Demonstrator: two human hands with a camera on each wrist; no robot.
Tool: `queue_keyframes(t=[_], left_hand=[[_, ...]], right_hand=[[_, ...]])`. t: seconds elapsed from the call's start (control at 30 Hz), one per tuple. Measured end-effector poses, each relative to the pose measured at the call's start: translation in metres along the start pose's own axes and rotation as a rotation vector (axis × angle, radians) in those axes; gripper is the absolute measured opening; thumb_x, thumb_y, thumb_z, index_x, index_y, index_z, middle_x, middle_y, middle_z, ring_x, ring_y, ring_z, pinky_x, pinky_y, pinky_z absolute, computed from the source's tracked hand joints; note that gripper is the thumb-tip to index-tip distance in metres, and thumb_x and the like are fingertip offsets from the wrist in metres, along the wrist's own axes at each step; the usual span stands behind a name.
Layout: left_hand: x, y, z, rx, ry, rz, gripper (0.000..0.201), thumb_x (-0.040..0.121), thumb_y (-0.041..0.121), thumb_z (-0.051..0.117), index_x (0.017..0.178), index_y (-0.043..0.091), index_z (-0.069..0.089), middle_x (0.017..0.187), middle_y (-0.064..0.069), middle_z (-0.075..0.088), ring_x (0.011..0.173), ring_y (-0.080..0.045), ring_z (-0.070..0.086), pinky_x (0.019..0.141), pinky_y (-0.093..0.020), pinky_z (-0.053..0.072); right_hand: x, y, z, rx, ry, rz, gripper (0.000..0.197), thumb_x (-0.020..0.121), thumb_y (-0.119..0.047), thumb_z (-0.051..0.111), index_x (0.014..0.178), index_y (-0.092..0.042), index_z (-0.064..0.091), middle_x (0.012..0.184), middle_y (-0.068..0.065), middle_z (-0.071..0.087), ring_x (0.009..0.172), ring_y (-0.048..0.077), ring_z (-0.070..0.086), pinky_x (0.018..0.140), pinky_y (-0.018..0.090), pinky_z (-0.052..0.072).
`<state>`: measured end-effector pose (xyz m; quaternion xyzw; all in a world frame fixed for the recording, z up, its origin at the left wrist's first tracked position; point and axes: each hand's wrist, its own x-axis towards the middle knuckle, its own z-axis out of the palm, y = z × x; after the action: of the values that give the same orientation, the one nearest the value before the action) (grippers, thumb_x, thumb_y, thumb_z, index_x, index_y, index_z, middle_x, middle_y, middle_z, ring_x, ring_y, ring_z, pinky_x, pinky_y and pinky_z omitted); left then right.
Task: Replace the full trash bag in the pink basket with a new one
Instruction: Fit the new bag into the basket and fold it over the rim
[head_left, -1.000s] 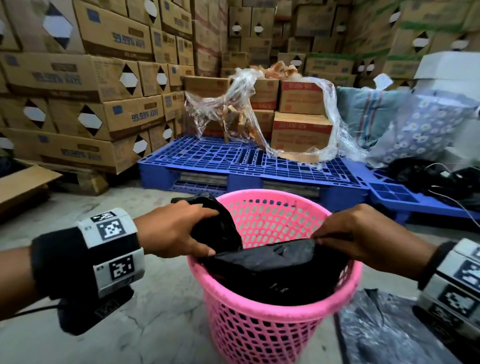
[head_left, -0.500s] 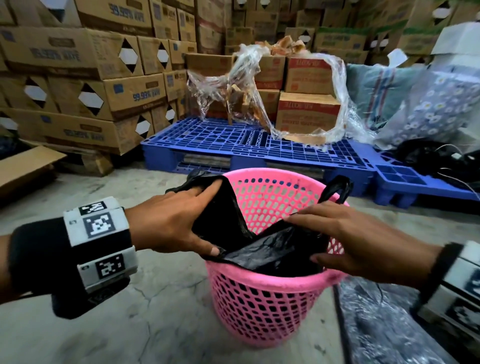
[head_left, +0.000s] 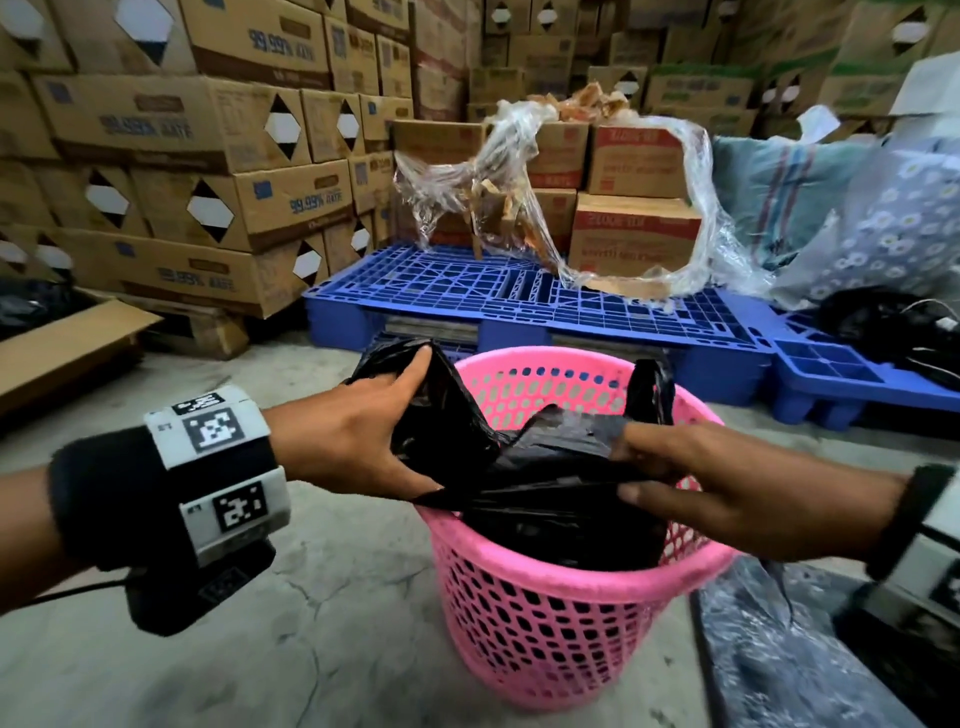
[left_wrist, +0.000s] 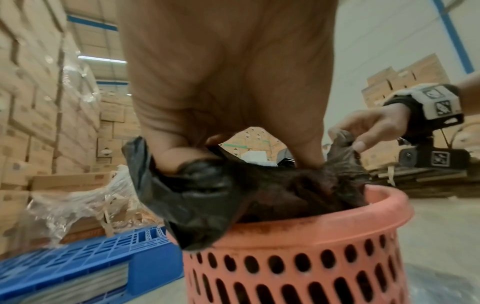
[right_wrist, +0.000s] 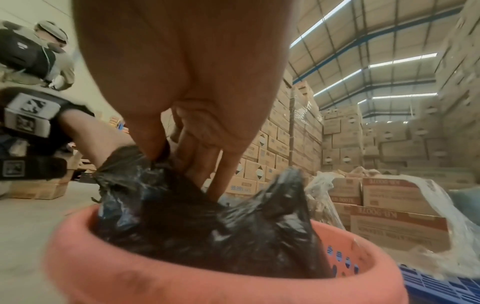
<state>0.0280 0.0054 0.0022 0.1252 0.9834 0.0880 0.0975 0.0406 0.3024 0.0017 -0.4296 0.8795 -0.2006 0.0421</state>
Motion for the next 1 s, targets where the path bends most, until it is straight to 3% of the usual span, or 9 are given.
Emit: queue_keyframes(t=[0.17,0.33,0.4,0.53,0.6,0.67,0.8,0.9,1.0], left_hand=[[-0.022,-0.001,0.027,0.018,0.18,0.125,0.111,0.052,0.081,0.056,0.141,0.036,0.009,0.134,0.004,0.041,0.119,-0.02,0.047,0.096,-0.039,0.045],[-0.036,0.0,0.051,0.112,0.261,0.144,0.09,0.053,0.081,0.056,0.127,0.038,0.027,0.119,0.005,0.041,0.099,-0.023,0.058,0.076,-0.041,0.052],[-0.037,0.002,0.058,0.152,0.286,0.169,0.085,0.054,0.081,0.054,0.122,0.035,0.032,0.115,0.003,0.043,0.089,-0.027,0.061,0.069,-0.041,0.053],[-0.036,0.002,0.061,0.125,0.323,0.212,0.067,0.055,0.08,0.054,0.097,0.031,0.036,0.09,0.011,0.048,0.08,-0.022,0.058,0.059,-0.035,0.044],[-0.036,-0.001,0.061,0.072,0.323,0.222,0.06,0.055,0.078,0.055,0.087,0.032,0.035,0.076,0.017,0.043,0.07,-0.013,0.051,0.056,-0.034,0.039],[-0.036,-0.006,0.063,-0.012,0.333,0.222,0.055,0.055,0.076,0.056,0.081,0.032,0.037,0.069,0.02,0.044,0.064,-0.007,0.05,0.054,-0.033,0.041],[-0.036,-0.015,0.075,-0.155,0.351,0.256,0.045,0.06,0.068,0.06,0.071,0.026,0.048,0.06,0.013,0.054,0.062,-0.002,0.055,0.051,-0.033,0.048],[-0.032,-0.019,0.083,-0.314,0.311,0.293,0.038,0.065,0.059,0.062,0.069,0.021,0.059,0.059,0.005,0.065,0.057,-0.005,0.061,0.051,-0.021,0.048],[-0.028,-0.025,0.087,-0.536,0.272,0.267,0.039,0.062,0.056,0.065,0.071,0.019,0.067,0.064,0.0,0.071,0.059,-0.008,0.066,0.054,-0.014,0.048]], right_hand=[[-0.034,-0.013,0.001,-0.07,-0.029,-0.066,0.014,0.09,-0.041,0.047,0.083,-0.028,0.049,0.071,-0.014,0.056,0.059,0.0,0.052,0.054,0.021,0.045],[-0.055,-0.01,0.018,-0.188,-0.096,0.05,0.029,0.09,-0.053,0.036,0.086,-0.029,0.051,0.066,-0.023,0.051,0.054,-0.006,0.047,0.051,0.009,0.034],[-0.062,-0.004,0.024,-0.22,-0.045,0.151,0.042,0.089,-0.061,0.024,0.089,-0.029,0.051,0.065,-0.015,0.055,0.055,-0.004,0.052,0.051,0.012,0.04],[-0.068,0.007,0.025,-0.392,0.053,0.317,0.058,0.081,-0.071,0.009,0.073,-0.027,0.046,0.05,-0.01,0.041,0.06,0.018,0.062,0.054,0.036,0.049],[-0.067,0.009,0.024,-0.468,0.086,0.439,0.048,0.083,-0.064,0.021,0.067,-0.027,0.047,0.052,-0.008,0.042,0.07,0.028,0.064,0.057,0.037,0.048],[-0.067,0.011,0.022,-0.52,0.089,0.544,0.045,0.086,-0.06,0.036,0.065,-0.023,0.053,0.055,-0.004,0.046,0.072,0.029,0.064,0.059,0.036,0.05],[-0.074,0.023,0.025,-0.452,0.075,0.653,0.064,0.076,-0.07,0.043,0.048,-0.012,0.048,0.046,0.001,0.052,0.053,0.025,0.058,0.054,0.038,0.053],[-0.077,0.029,0.025,-0.235,0.074,0.714,0.062,0.08,-0.059,0.054,0.049,-0.005,0.057,0.046,0.008,0.066,0.043,0.018,0.062,0.049,0.029,0.053],[-0.078,0.037,0.026,0.048,0.033,0.741,0.049,0.087,-0.041,0.059,0.05,-0.01,0.063,0.048,0.005,0.069,0.041,0.014,0.064,0.047,0.023,0.051]])
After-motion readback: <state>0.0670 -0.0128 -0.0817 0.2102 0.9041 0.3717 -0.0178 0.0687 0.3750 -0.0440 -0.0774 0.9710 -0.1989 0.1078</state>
